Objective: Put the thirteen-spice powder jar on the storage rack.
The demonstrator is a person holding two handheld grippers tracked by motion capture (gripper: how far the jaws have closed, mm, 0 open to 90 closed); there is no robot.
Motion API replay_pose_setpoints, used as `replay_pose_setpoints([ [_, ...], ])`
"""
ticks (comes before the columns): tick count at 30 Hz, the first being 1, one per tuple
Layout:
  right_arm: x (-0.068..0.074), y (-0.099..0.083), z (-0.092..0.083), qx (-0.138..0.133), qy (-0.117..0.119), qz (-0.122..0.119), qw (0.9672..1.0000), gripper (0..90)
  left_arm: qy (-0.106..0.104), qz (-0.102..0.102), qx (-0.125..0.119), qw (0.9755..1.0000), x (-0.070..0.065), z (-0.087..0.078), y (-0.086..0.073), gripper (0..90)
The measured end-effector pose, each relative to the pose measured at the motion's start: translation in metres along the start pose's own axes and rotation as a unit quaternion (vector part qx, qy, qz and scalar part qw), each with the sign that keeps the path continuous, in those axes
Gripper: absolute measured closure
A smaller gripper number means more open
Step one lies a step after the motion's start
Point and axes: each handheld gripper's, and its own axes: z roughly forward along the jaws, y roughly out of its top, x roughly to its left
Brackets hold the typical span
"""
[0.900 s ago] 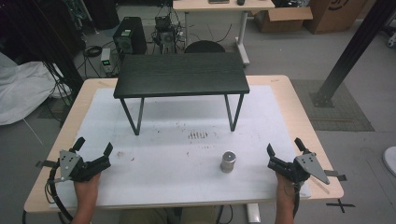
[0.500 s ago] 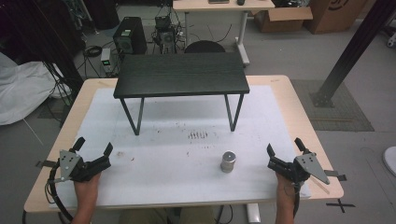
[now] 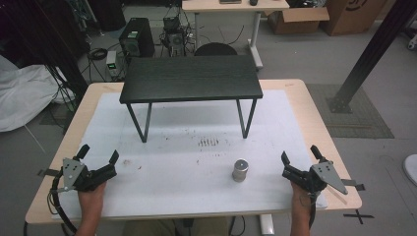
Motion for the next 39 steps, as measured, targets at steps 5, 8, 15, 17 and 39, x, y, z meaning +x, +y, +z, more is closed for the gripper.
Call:
replay_pose_setpoints([
  [5,-0.001,0.000,0.000,0.000,0.000,0.003,1.0000,1.0,0.000,0.000,0.000,1.0000,0.000,0.000,0.000,0.4],
  [8,-0.001,0.000,0.000,0.001,0.001,0.006,1.0000,1.0,0.000,0.000,0.000,1.0000,0.000,0.000,0.000,0.4],
  [15,0.000,0.004,0.000,-0.004,0.004,0.012,0.9999,1.0,0.000,0.000,0.000,1.0000,0.000,0.000,0.000,0.4],
  [17,0.001,0.007,0.000,-0.006,0.008,0.009,0.9999,1.0,0.000,0.000,0.000,1.0000,0.000,0.000,0.000,0.4],
  [39,0.024,0.041,-0.014,-0.010,0.084,0.020,0.9962,1.0,0.000,0.000,-0.001,1.0000,0.000,0.000,0.000,0.4],
])
